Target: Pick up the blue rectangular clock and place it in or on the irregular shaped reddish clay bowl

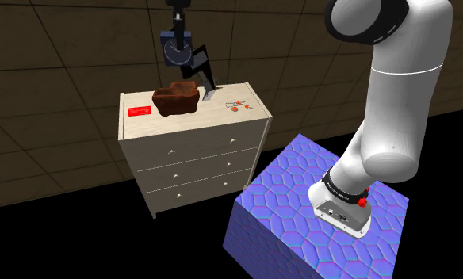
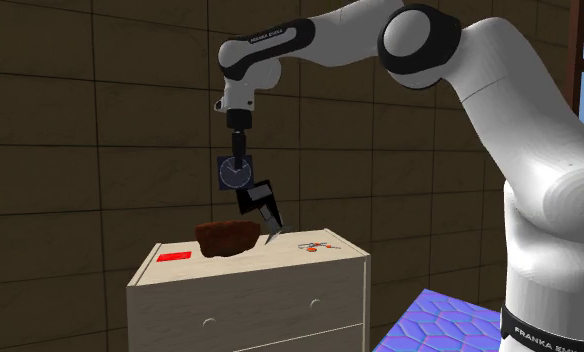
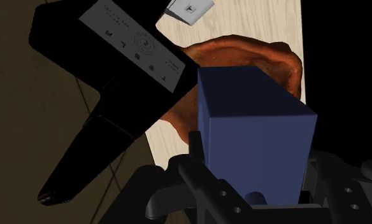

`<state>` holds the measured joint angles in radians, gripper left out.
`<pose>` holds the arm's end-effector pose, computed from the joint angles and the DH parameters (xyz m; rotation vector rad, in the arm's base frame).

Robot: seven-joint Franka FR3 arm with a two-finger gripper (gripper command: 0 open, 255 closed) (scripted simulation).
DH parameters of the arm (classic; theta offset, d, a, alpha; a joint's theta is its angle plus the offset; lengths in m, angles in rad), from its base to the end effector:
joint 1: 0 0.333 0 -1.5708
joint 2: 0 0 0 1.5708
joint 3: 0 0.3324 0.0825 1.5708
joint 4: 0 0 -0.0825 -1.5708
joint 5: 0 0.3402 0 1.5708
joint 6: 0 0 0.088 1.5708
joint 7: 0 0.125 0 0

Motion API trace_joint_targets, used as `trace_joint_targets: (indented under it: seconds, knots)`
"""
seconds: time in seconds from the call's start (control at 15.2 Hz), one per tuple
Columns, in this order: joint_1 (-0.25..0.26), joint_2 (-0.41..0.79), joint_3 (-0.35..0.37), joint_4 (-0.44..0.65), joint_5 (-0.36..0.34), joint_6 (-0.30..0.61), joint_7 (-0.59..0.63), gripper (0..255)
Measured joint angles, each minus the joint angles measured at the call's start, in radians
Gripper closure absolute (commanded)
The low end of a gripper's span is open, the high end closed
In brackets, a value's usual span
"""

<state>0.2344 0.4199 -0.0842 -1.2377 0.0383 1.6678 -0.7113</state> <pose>0.6362 0.1124 0.5322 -2.8514 -1.3172 -0.0191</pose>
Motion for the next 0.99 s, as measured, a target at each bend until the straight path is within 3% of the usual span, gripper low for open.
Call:
trace_joint_targets:
  seconds: [0.99]
  knots:
    - [0.005, -0.008, 0.004, -0.200, 0.003, 0.201, -0.004, 255]
